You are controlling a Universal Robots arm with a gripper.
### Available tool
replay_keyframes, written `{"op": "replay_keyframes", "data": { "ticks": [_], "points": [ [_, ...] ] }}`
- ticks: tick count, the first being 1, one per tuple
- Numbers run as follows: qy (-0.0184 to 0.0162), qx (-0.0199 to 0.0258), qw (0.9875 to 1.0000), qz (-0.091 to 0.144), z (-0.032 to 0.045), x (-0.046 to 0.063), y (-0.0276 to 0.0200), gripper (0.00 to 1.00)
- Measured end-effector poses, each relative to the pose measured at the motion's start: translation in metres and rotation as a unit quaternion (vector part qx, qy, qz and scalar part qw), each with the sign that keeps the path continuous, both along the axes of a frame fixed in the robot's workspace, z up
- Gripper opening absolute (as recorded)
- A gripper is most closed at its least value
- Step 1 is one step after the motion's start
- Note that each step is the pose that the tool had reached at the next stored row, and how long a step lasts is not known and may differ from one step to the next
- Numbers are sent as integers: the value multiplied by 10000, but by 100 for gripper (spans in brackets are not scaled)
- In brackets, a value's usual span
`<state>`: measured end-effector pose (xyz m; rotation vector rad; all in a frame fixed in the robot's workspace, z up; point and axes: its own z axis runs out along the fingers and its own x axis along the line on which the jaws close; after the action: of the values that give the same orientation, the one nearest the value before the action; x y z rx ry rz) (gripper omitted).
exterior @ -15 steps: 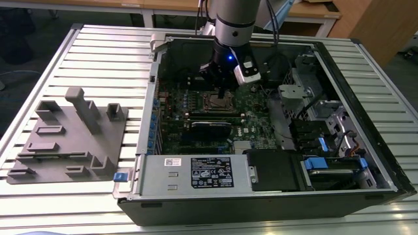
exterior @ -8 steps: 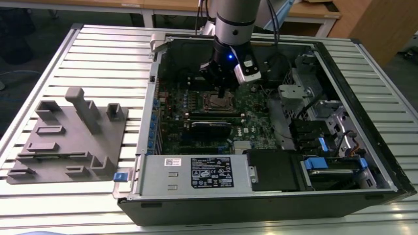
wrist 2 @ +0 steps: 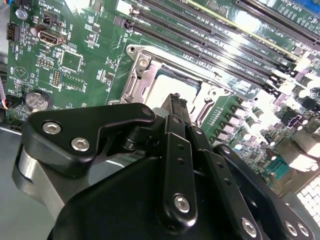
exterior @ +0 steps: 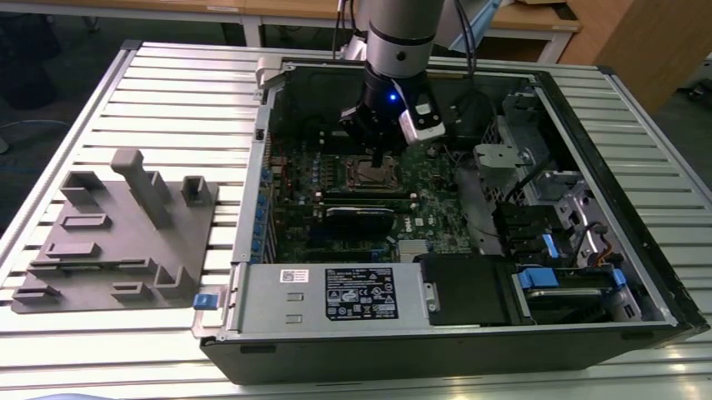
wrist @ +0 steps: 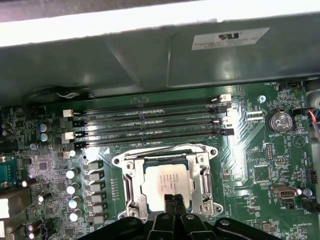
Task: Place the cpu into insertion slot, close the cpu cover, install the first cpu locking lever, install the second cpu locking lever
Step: 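Install the second cpu locking lever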
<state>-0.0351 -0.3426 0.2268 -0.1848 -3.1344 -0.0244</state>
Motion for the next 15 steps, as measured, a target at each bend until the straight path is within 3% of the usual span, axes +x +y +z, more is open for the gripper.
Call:
{"op": "replay_keyframes", "data": {
  "ticks": [10,15],
  "points": [
    [0,46,10000,0,0,2,-114,11],
    [0,58,10000,-1,10,1,-127,11]
  ]
}}
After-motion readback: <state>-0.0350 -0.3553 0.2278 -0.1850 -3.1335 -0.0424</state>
